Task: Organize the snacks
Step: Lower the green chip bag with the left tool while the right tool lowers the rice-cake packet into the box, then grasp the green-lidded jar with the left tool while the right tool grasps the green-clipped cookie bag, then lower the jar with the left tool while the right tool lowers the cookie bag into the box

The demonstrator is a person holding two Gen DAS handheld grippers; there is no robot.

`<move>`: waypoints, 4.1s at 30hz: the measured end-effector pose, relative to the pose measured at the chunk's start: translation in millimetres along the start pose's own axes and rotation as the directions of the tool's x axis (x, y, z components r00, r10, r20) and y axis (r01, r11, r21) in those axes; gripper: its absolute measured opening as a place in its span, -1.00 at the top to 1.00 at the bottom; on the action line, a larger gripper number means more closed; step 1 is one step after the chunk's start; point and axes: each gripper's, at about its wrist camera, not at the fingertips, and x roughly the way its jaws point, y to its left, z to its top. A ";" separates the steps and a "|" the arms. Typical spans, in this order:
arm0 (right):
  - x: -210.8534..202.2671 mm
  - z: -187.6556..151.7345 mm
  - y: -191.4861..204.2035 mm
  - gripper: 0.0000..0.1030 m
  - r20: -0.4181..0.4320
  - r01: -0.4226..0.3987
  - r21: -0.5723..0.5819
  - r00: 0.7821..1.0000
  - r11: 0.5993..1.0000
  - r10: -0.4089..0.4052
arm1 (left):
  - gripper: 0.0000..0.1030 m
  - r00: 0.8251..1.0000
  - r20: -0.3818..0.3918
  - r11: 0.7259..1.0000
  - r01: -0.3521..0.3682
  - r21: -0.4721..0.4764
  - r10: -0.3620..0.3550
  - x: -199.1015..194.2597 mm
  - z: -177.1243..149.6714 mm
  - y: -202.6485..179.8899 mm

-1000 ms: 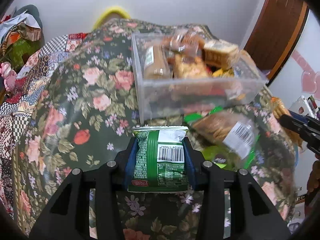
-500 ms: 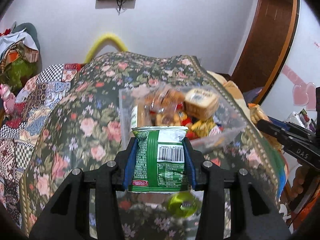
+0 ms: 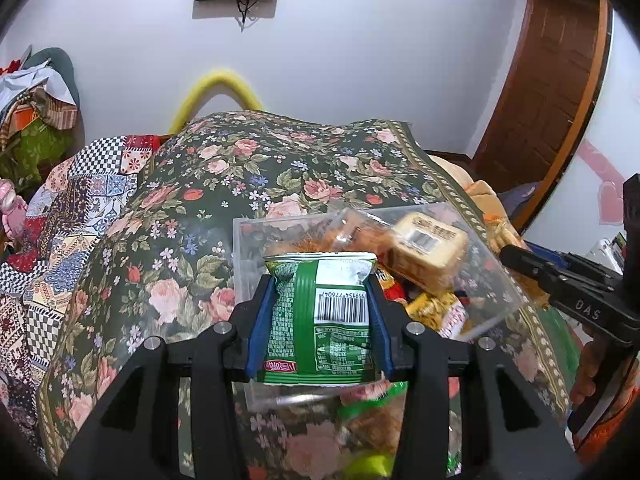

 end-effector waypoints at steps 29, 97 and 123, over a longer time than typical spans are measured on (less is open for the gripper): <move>10.9 1.0 1.2 0.14 -0.055 0.008 -0.033 0.998 0.999 -0.010 | -0.16 0.999 -0.037 0.999 -0.013 -0.040 0.011 -1.2 -3.8 4.9; -6.7 -95.3 30.9 0.10 -0.233 -0.127 -0.024 0.965 0.992 0.118 | 0.05 0.960 -0.257 0.994 0.109 -0.009 -0.108 0.4 -131.7 -34.4; -14.9 -13.5 48.6 0.10 -0.024 -0.151 -0.062 0.988 0.987 0.150 | 0.10 0.996 -0.022 0.996 0.090 0.025 -0.089 -26.9 -22.5 -38.1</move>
